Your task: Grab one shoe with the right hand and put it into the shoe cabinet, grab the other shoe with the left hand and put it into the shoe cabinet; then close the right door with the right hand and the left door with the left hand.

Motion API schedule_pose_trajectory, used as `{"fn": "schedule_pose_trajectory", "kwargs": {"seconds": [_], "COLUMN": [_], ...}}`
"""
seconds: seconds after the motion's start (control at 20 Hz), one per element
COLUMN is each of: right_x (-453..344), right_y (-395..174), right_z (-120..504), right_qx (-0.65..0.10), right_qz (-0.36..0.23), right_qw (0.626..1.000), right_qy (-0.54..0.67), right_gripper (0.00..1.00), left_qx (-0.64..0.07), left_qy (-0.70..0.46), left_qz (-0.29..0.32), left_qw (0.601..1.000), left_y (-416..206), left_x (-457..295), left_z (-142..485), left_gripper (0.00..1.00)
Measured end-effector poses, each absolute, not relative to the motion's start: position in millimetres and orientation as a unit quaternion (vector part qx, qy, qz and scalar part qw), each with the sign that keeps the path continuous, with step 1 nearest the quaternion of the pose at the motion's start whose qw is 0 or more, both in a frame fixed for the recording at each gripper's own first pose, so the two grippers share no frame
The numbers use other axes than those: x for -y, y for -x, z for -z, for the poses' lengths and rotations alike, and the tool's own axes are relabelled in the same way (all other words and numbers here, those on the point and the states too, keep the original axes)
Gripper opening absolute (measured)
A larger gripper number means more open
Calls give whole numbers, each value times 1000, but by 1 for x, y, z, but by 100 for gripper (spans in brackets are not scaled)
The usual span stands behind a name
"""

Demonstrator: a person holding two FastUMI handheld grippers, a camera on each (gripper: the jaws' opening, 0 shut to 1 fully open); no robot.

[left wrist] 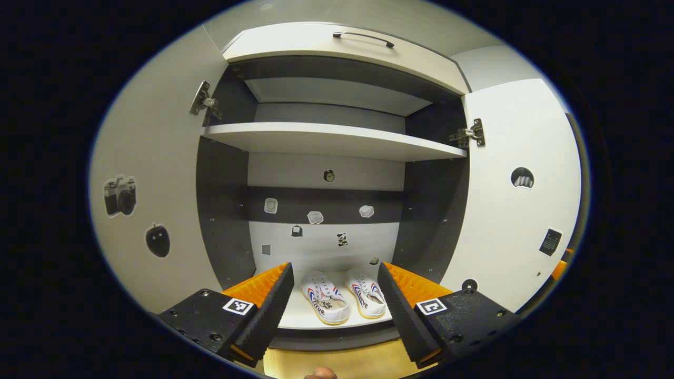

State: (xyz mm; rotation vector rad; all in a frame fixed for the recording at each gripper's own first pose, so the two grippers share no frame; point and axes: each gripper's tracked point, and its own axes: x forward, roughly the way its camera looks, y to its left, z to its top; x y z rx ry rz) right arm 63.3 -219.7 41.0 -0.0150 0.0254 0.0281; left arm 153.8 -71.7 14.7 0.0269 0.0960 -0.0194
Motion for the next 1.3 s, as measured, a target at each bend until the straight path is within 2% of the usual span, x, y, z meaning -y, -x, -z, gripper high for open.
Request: {"fn": "schedule_pose_trajectory", "kwargs": {"seconds": [0.05, 0.1, 0.2, 0.4, 0.45, 0.55, 1.0, 1.25, 1.3], "right_x": [218, 214, 206, 179, 169, 150, 48, 16, 13], "right_y": [-64, -66, -66, -66, -65, -66, -92, -100, -99], "right_z": [-40, -38, -39, -35, -35, -32, -15, -17, -17], "right_qx": [-15, -21, -20, -27, -29, -32, -51, -44, -41], "right_qz": [-24, -36, -52, -88, -97, -115, -188, -193, -193], "right_qw": [1000, 999, 998, 996, 995, 993, 981, 980, 980], "right_qy": [5, 4, 10, 1, -4, -8, -23, -30, -33], "right_gripper": [92, 95, 94, 94, 94, 94, 94, 95, 95], "left_qx": [-47, -48, -41, -32, -30, -24, -14, -12, -10], "left_qy": [-11, -12, -17, -11, -9, -9, -20, -14, -11], "left_qz": [12, 14, 19, 36, 37, 35, 8, -6, -8], "left_qw": [999, 999, 999, 999, 999, 999, 1000, 1000, 1000], "left_y": [-146, -140, -128, -112, -110, -104, -70, -51, -47], "left_x": [74, 76, 81, 92, 90, 85, 48, 23, 20], "left_z": [-15, -15, -18, -24, -25, -29, -33, -38, -39], "left_gripper": [97, 94, 97, 96, 94, 97, 96, 96, 93]}}
